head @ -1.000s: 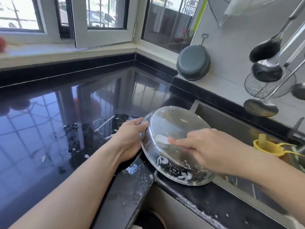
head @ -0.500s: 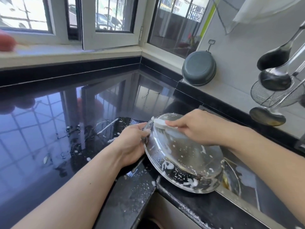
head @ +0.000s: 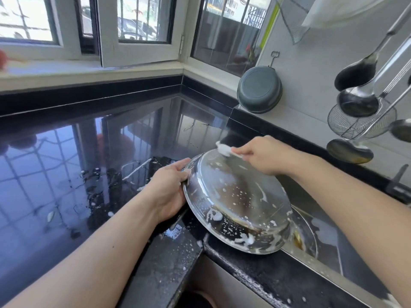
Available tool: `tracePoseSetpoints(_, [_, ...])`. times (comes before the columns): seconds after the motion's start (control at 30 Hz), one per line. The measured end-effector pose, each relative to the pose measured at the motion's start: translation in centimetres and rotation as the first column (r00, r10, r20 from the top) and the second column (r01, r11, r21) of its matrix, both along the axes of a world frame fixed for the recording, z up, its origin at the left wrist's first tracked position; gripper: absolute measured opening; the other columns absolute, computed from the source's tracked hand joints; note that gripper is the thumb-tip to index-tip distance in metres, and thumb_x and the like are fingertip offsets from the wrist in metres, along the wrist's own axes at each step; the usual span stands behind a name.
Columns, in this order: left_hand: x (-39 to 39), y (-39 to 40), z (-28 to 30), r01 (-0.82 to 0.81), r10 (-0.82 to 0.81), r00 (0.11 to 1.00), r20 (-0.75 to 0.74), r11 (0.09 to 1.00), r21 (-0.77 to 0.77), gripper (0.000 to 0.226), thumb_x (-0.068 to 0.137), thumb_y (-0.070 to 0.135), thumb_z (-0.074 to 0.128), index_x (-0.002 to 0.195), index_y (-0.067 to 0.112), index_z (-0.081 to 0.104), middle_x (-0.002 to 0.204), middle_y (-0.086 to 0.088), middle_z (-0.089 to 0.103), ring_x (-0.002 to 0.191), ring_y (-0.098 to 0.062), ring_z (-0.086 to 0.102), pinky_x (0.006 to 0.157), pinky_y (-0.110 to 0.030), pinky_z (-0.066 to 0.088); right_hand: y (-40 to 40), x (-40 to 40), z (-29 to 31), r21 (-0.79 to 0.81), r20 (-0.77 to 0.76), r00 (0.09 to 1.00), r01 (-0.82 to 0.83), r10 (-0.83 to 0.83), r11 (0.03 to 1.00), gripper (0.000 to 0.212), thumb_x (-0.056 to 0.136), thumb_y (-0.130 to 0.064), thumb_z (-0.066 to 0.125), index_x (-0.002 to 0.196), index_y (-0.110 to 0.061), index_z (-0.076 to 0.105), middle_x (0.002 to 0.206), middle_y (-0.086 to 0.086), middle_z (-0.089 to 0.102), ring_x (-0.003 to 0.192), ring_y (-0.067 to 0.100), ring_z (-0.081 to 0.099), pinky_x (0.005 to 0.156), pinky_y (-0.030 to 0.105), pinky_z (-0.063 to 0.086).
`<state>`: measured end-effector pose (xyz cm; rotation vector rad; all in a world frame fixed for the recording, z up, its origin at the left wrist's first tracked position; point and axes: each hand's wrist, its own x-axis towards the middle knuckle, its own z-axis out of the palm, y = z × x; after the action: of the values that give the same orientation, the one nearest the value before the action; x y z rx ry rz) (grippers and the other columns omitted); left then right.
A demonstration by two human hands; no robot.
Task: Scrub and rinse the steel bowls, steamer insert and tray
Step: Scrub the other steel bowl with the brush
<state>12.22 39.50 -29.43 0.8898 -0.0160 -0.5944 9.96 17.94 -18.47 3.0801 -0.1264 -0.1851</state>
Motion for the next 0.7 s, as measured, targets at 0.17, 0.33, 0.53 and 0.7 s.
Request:
tracePoseSetpoints(0.17, [0.3,0.1,-0.2,0.021,-0.02,0.999,-0.029,1.0,0.018,0.041,0.107,-0.008,0.028,0.129,-0.006,0.063,0.127,-0.029,0.068,0.131,-0.045,0.056,0.115,-0.055,0.043,0.8,-0.2,-0.4,0.039,0.024,1.0,-0.018,0.017,0.999,0.043,0.105,-0.026,0.045,0.143,-0.045,0.051,0.128,0.006,0.067,0.095,0.024,0.062,0.09,0.038,0.053])
tracePoseSetpoints(0.33, [0.5,-0.1,-0.3,0.009,-0.007,0.998,-0.058,1.0,0.024,0.043,0.11,-0.002,0.026,0.132,-0.004,0.062,0.125,-0.027,0.07,0.128,-0.043,0.061,0.112,-0.054,0.047,1.6,-2.2,-2.1,0.102,0.062,0.991,-0.125,0.119,0.987,0.046,0.103,-0.029,0.047,0.141,-0.054,0.046,0.138,0.001,0.063,0.119,0.028,0.062,0.1,0.047,0.051])
tracePoseSetpoints(0.53, [0.2,0.0,0.2,-0.003,0.006,0.996,-0.094,0.999,0.032,0.043,0.109,-0.003,0.025,0.129,-0.006,0.063,0.121,-0.028,0.071,0.118,-0.041,0.068,0.099,-0.049,0.056,2.0,-4.0,-1.3,0.081,0.02,0.994,-0.113,0.112,0.99,0.049,0.102,-0.021,0.045,0.142,-0.049,0.049,0.129,0.003,0.068,0.109,0.026,0.065,0.096,0.045,0.053])
tracePoseSetpoints(0.7, [0.1,-0.2,0.2,0.059,-0.053,0.994,-0.094,0.996,0.06,0.04,0.11,0.019,0.043,0.134,-0.009,0.059,0.135,-0.027,0.064,0.109,-0.034,0.066,0.104,-0.047,0.055,2.3,-5.1,-0.8,0.066,-0.023,0.989,-0.145,0.147,0.987,0.049,0.102,-0.025,0.046,0.139,-0.057,0.047,0.117,-0.003,0.07,0.098,0.018,0.065,0.091,0.039,0.053])
